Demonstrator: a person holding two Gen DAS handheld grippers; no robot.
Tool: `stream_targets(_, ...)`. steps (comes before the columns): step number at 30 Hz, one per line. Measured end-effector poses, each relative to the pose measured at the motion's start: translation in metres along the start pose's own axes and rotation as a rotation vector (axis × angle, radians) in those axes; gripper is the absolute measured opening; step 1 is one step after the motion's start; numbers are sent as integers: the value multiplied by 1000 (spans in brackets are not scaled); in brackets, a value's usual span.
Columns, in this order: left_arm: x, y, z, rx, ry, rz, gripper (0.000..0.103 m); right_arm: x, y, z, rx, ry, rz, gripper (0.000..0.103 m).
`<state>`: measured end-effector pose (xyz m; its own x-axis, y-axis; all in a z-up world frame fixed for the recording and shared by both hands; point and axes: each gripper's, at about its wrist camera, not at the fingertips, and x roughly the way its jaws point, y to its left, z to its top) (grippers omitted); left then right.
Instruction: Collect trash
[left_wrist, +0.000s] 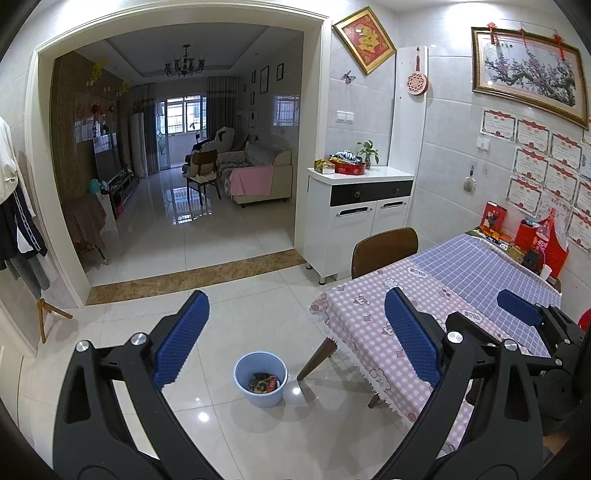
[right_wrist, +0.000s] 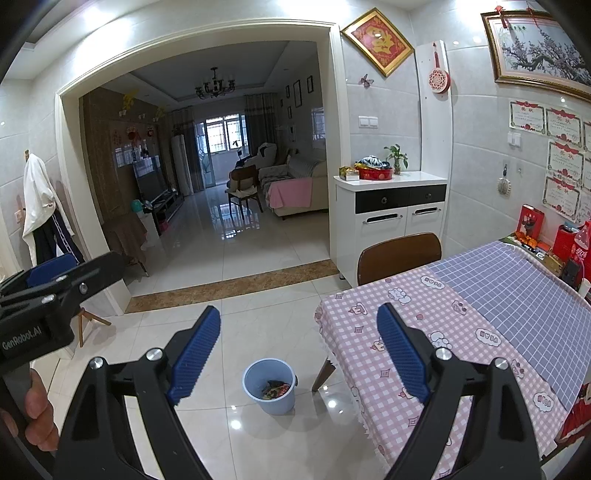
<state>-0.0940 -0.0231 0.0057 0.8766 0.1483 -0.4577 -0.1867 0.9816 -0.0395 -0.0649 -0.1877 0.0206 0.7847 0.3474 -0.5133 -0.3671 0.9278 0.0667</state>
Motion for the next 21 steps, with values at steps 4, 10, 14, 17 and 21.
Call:
stream_targets(4,1,0,-1,0,0,0,94,5,3,2,4,5,-3,85)
stream_targets(10,1,-1,-1,1,2,-2,94,14,8,3,10,13,-6,85)
stream_targets(14,3,1,-2,1,4,-2,94,17,13,3,14,14,-11,85)
stream_targets(17,3,2,-3,1,6,-2,94,21,18,2,15,16,-14,85)
stream_targets(21,7,8,-6,-2,13,-3,94,23,21,2,16,18,-14,85)
